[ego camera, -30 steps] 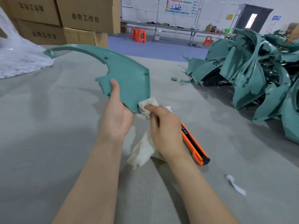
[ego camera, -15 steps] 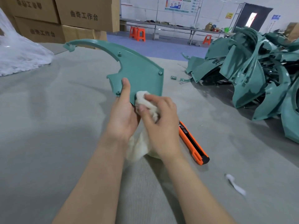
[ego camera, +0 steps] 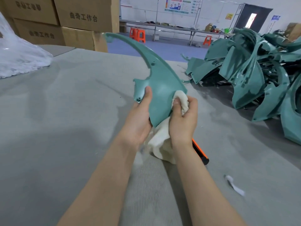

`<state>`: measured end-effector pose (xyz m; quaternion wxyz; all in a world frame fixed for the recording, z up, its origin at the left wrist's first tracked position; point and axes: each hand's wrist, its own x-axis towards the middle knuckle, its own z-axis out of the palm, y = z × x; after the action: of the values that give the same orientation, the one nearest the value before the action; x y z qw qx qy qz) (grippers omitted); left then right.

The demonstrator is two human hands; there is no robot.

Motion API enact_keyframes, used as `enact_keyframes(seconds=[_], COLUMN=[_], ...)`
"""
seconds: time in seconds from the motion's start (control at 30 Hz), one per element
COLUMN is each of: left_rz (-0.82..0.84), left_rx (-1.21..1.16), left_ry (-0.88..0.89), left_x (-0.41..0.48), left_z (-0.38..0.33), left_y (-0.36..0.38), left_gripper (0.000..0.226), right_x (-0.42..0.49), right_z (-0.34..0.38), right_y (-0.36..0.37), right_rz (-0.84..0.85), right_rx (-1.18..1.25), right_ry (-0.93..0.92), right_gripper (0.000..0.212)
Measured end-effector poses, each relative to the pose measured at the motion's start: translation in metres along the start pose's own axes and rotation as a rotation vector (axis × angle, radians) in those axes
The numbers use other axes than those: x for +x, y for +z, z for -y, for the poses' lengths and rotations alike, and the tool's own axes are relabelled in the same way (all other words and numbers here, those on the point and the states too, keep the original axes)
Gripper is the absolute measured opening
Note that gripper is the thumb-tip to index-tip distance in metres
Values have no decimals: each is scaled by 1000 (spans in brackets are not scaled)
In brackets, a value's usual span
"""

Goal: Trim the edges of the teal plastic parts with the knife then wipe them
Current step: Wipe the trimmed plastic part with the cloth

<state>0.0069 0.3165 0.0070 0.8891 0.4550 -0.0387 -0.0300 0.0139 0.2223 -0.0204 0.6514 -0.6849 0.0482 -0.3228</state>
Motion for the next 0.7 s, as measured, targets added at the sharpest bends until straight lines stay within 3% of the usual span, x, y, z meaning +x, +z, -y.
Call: enact_keyframes(seconds=[0.23, 0.43, 0.7], left_rz=[95, 115, 180], left_rx=[163, 167, 255], left_ry=[-7, -11, 32], left_x=[0, 0, 3], left_z=[-1, -9, -6], left_y=[-4, -11, -17], left_gripper=[33, 42, 25], right_x=[10, 6, 13], right_z=[-2, -3, -8], right_y=[-8, -4, -8], right_rz=[-143, -116, -75], right_rx=[-15, -49, -85], right_ry=[-19, -27, 32], right_gripper=[4, 3, 7])
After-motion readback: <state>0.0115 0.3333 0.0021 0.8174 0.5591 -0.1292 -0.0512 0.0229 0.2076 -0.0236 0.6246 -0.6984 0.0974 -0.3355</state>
